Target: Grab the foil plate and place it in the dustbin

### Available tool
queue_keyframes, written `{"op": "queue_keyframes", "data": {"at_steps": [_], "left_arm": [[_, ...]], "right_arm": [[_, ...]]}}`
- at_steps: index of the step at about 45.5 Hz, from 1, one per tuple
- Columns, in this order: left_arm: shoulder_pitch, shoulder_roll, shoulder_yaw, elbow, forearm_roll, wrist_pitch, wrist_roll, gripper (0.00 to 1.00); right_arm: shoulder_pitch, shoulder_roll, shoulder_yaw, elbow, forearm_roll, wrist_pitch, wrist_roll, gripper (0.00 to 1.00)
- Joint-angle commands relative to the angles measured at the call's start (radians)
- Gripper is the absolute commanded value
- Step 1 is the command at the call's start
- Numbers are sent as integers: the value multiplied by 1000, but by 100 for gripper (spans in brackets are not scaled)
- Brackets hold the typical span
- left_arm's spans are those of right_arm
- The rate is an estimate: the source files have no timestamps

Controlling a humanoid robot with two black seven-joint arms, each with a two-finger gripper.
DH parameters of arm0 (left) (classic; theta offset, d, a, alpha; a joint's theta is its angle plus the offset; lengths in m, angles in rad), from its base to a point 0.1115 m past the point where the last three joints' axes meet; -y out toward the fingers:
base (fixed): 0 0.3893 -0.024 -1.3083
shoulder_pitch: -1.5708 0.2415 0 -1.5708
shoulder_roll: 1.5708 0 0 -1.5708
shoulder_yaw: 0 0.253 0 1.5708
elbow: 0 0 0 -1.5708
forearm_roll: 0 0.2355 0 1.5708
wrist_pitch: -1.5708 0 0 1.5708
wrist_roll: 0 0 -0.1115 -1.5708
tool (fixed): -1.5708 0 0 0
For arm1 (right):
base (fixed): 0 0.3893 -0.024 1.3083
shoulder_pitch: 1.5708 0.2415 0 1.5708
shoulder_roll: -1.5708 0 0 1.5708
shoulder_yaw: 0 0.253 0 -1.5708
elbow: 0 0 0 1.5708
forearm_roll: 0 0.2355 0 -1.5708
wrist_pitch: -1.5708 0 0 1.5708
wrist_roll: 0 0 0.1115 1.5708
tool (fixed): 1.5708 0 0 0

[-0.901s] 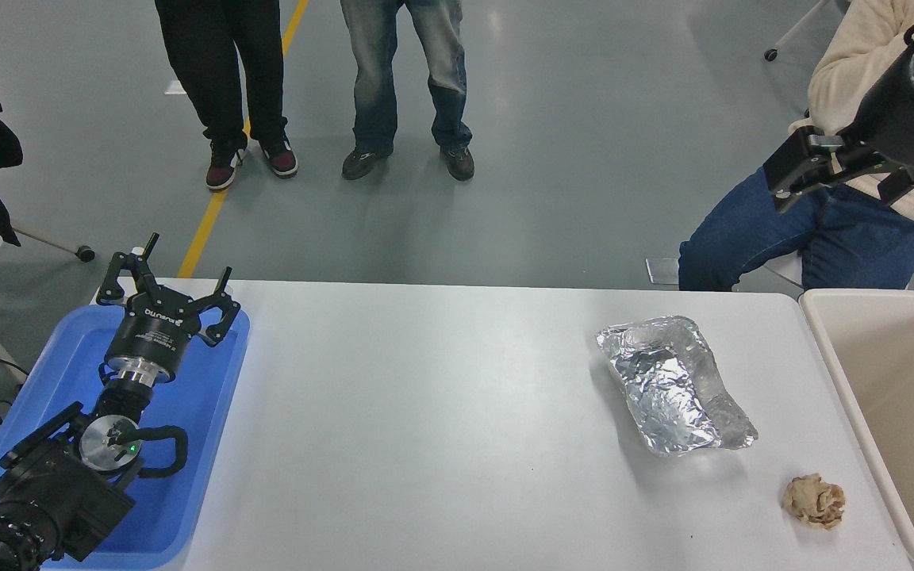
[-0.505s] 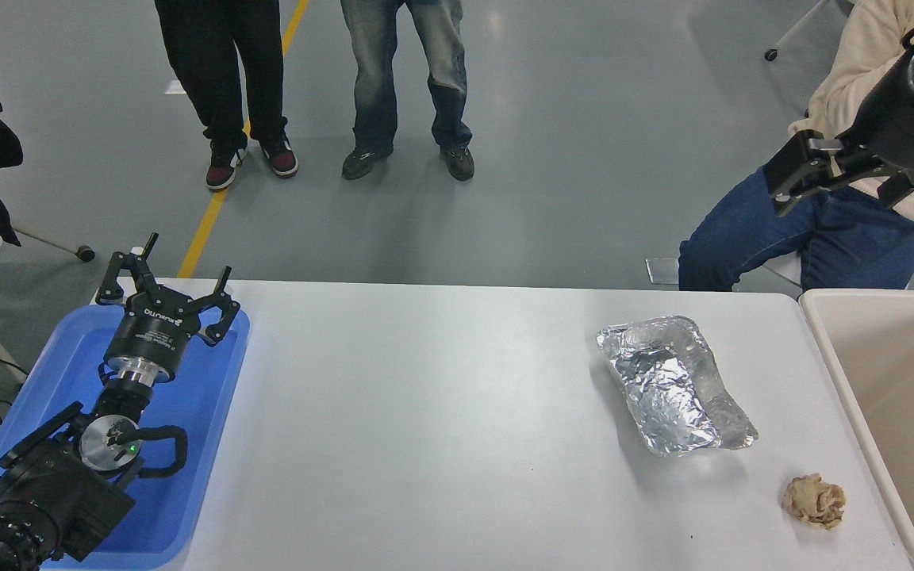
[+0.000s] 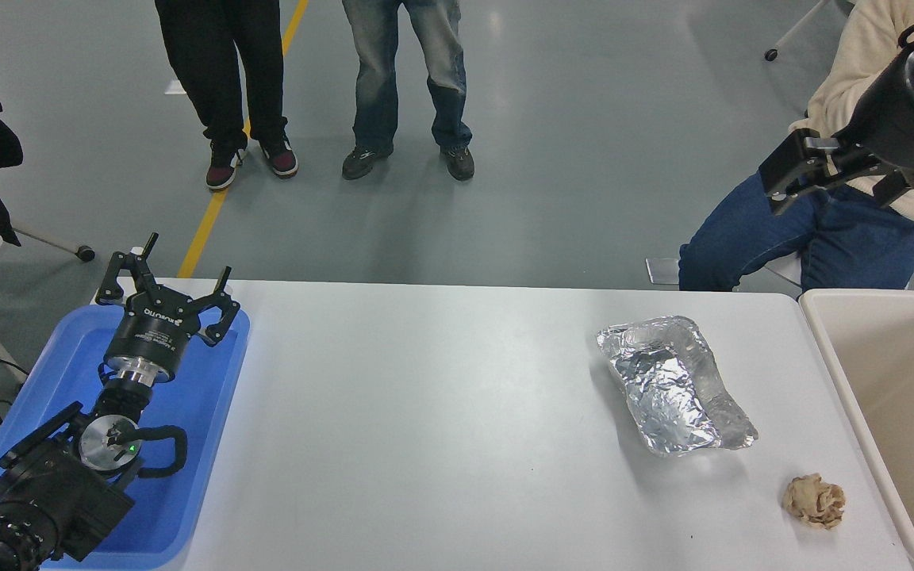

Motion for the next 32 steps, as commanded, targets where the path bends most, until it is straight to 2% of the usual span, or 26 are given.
{"op": "queue_keyframes", "data": {"at_steps": [1, 32], "left_arm": [[0, 0, 0, 0, 0, 0, 0, 100], [2, 2, 0, 0, 0, 0, 0, 100]], "right_arm": [[-2, -5, -5, 2, 0, 0, 0, 100], [-28, -48, 3, 0, 21, 0, 0, 100]]}}
